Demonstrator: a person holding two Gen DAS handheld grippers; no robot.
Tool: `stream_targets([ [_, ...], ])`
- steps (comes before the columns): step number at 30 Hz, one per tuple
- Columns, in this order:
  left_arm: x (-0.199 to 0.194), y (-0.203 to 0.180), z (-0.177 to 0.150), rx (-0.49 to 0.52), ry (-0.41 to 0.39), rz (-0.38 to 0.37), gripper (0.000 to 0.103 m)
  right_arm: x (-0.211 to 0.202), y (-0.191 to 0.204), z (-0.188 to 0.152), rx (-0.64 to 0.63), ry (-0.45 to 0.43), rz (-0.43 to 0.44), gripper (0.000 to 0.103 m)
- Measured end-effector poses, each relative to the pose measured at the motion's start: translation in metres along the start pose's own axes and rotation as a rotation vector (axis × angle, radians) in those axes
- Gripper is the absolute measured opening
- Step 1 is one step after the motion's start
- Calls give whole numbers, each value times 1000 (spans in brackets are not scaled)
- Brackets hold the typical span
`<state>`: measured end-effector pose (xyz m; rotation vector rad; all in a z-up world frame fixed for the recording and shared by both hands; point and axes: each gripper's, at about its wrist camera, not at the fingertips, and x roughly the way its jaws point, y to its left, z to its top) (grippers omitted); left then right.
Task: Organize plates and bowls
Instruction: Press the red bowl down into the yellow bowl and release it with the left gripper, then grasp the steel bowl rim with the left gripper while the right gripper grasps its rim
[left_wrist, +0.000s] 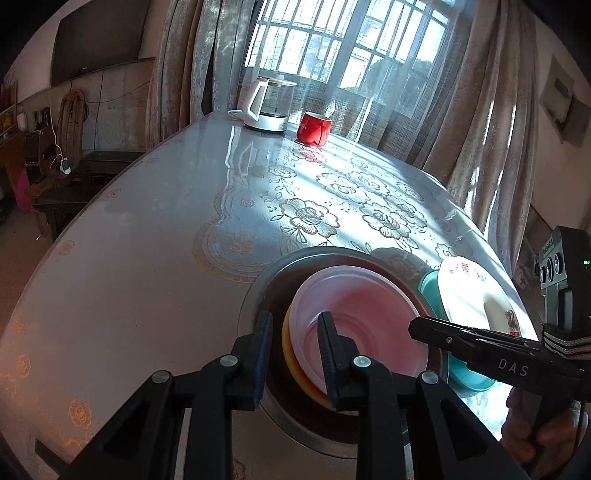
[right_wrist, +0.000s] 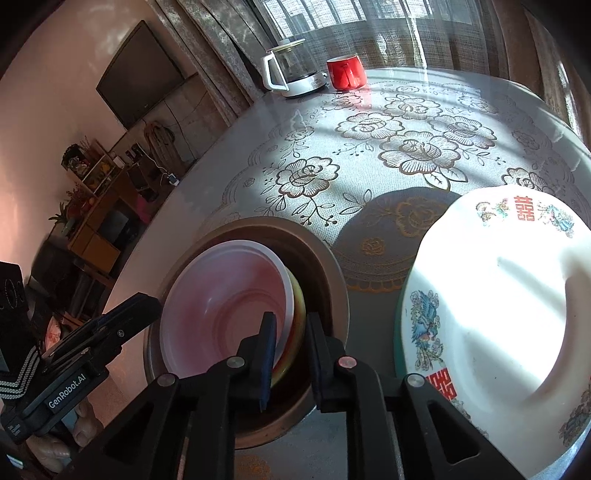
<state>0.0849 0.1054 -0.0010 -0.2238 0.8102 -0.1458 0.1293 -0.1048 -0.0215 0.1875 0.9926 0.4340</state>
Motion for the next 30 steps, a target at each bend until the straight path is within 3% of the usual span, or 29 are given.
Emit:
stream_targets([
  [6,15,-1,-9,-10,58,-5,16,0,2,-2,-20,-23,-14,18],
  [12,14,-6,-9,-2,66,-8,16,1,3,-2,-24,-36,-29,14],
  [30,10,-4,-15,-24,83,-12,16,-3,2,-8,-9,-23,-1,15],
])
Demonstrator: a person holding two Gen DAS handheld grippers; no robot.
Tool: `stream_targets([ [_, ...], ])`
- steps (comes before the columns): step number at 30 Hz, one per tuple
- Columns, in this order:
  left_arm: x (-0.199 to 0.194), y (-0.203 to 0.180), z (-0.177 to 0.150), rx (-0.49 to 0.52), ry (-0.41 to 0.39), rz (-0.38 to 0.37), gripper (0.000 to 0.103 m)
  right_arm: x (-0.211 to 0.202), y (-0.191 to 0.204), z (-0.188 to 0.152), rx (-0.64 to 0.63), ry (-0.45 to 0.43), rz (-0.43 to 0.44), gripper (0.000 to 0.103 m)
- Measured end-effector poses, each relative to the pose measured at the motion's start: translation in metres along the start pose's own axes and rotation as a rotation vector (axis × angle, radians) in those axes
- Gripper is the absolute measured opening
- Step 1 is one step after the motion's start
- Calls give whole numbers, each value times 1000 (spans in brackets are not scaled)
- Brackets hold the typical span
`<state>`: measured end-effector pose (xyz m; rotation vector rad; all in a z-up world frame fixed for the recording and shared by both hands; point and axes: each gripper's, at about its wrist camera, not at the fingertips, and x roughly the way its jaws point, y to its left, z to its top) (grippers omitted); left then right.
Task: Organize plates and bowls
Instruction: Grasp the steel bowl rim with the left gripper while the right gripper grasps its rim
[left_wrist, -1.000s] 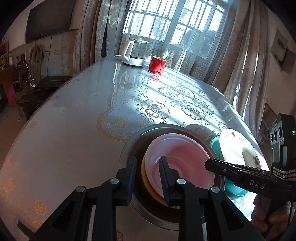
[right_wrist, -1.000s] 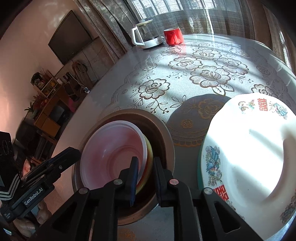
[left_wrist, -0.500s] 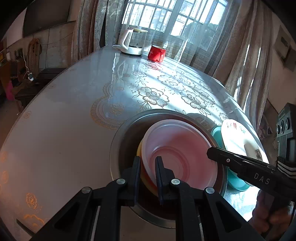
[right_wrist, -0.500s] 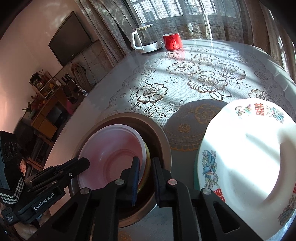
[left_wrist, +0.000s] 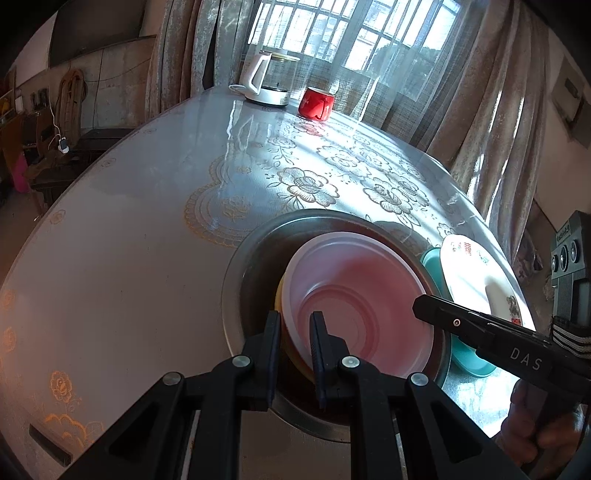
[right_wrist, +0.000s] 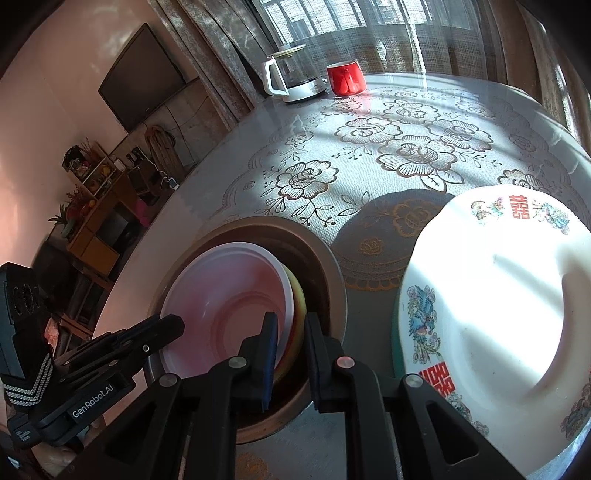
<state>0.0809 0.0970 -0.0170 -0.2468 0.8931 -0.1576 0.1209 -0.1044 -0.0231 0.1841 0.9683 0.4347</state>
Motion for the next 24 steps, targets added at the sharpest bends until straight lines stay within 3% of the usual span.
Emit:
stream_targets([
  [24,-28,23,-3,-86,-57,-15,25,-21,-15,-12,88,-68,66,20],
])
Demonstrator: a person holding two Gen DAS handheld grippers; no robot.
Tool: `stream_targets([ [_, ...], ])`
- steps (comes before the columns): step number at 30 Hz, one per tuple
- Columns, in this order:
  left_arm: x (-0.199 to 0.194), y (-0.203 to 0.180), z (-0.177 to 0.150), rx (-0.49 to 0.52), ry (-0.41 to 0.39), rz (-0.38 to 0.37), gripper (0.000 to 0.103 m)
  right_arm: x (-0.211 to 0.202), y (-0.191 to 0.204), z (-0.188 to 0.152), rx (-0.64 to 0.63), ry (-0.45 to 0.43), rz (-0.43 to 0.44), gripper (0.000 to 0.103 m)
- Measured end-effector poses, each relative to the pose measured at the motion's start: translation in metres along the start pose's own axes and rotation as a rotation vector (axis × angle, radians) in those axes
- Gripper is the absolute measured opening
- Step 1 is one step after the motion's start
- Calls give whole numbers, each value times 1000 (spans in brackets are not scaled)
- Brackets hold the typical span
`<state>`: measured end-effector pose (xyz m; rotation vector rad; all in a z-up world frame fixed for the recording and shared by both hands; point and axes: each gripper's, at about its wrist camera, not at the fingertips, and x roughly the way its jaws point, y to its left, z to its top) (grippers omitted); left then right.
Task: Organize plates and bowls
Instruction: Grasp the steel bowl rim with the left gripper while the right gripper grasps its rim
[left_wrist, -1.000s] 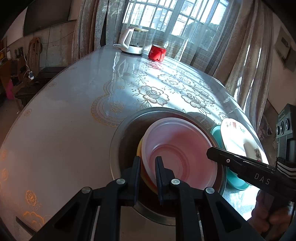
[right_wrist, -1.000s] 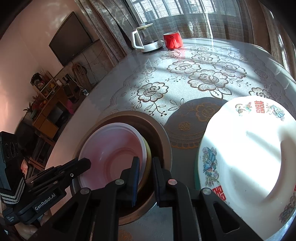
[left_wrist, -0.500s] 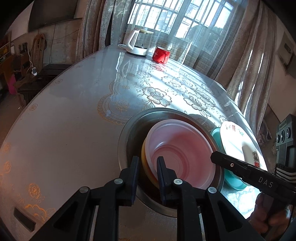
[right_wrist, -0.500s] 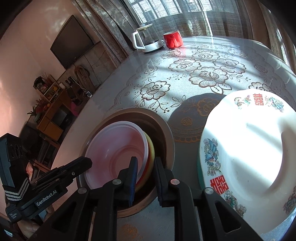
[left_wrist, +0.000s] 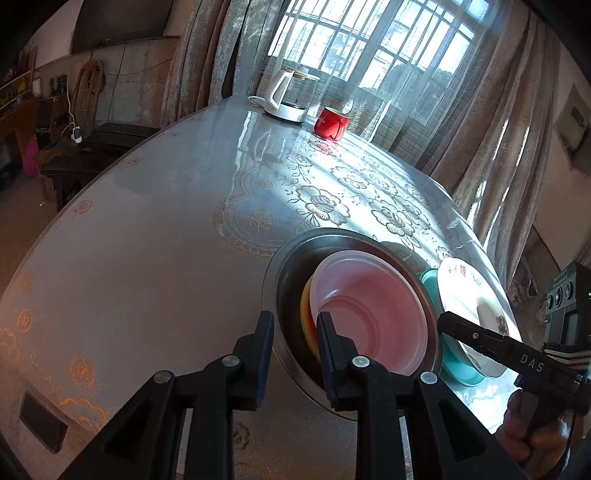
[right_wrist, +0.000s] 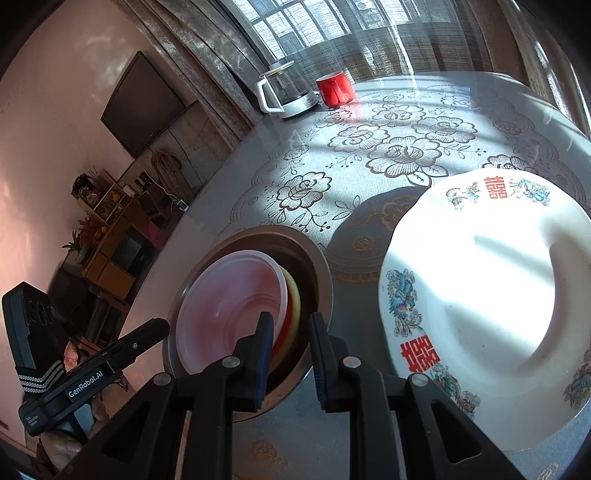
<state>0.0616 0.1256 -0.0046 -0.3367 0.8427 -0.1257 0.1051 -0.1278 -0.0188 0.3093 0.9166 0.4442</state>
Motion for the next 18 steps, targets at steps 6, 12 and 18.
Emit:
stream_targets([
  [6,-5,16,3,-49,-16,-4,31,-2,-7,-2,20,-9,-2,20],
  [12,-1,21,1,-43,-2,-11,31,1,-11,-3,23,-3,-9,21],
  [18,11,16,-2,-9,26,-7,30,5,-13,-7,21,18,-11,22],
])
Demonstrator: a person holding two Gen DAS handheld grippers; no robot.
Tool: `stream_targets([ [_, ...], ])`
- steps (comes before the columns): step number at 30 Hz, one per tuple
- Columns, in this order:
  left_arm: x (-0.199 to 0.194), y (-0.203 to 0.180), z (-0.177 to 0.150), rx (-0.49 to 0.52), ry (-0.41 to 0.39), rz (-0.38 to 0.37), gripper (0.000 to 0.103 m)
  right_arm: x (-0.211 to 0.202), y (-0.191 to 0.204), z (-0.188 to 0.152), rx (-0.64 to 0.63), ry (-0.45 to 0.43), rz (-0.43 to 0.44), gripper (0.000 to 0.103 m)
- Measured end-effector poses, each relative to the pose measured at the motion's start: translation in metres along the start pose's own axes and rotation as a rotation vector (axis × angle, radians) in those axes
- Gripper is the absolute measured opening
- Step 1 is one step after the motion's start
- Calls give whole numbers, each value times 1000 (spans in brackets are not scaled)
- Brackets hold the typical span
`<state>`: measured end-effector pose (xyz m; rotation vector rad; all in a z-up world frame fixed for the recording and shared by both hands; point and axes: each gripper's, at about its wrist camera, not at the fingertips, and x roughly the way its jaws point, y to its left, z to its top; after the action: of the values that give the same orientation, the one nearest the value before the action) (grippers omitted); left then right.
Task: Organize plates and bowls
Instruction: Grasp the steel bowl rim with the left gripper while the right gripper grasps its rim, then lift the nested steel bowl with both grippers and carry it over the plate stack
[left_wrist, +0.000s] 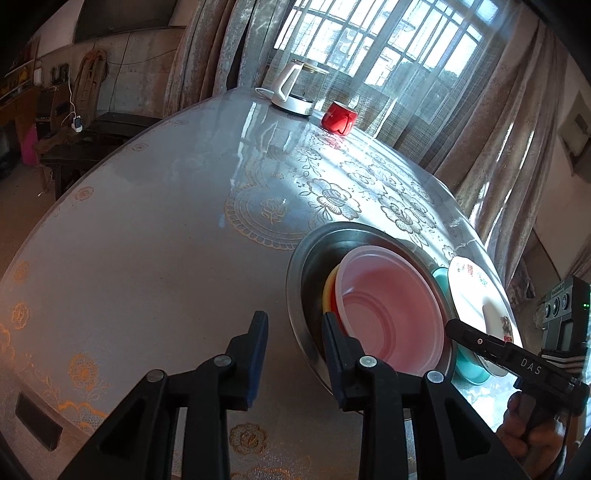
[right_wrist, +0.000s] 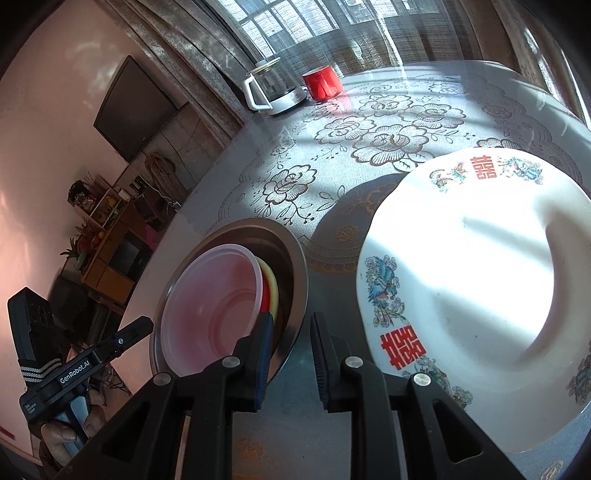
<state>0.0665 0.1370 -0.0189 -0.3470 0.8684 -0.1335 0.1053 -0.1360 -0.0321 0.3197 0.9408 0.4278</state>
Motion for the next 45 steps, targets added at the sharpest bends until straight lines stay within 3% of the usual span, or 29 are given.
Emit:
stream_targets([
  [5,10,-3,0,28,9,24,30,3,0,-2,8,8,5,22],
  [12,20,-5,-2,45,28,-6,18,9,6,-2,-30,9,-5,22],
  [24,2,-13,-4,91,-24,-32,20,6,7,-4,-46,4,0,20],
  [45,-15,-53,0,175,-73,-85,24,-37,-10,-4,-11,-99,-1,20],
])
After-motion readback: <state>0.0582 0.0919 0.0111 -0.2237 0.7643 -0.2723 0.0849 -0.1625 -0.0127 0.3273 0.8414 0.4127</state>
